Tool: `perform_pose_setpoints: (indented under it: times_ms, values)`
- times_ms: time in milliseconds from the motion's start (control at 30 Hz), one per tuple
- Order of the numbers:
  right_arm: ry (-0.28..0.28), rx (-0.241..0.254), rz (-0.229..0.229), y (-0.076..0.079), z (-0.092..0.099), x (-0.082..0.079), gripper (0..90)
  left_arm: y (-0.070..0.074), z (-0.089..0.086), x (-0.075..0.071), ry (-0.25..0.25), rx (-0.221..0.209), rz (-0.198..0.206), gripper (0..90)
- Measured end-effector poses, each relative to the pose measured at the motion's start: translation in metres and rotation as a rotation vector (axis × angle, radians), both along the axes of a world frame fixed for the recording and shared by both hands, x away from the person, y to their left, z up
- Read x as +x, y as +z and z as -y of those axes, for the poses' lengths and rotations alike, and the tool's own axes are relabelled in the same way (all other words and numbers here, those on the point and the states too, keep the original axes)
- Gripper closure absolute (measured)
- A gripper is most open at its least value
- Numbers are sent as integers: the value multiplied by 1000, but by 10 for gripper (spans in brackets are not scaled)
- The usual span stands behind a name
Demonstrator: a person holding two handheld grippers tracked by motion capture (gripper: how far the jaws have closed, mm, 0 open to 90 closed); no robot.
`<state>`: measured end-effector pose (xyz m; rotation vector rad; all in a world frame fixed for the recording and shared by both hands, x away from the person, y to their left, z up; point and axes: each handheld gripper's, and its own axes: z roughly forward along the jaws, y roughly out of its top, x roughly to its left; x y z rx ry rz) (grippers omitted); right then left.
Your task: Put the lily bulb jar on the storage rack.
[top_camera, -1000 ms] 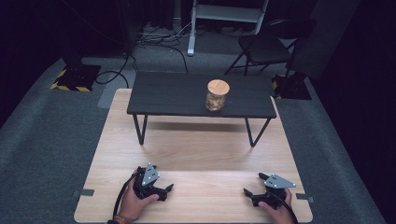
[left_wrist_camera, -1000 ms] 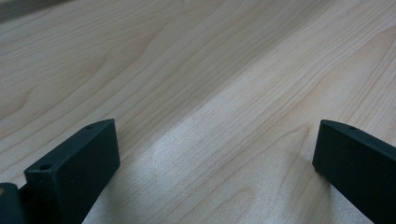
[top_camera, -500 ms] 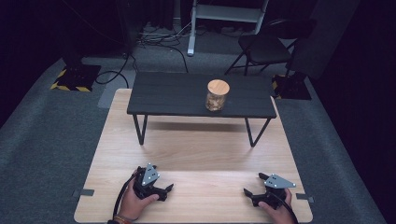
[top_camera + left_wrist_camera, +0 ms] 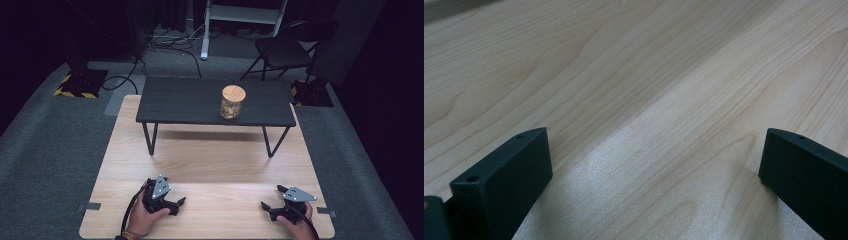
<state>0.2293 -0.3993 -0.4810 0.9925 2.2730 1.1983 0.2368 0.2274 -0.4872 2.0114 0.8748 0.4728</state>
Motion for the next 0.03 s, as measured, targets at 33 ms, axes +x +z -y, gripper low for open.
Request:
perform_pose_setpoints:
  times_ms: [33]
  values:
    - [-1,0,0,0,0,0,38,0,0,0,0,0,0,5]
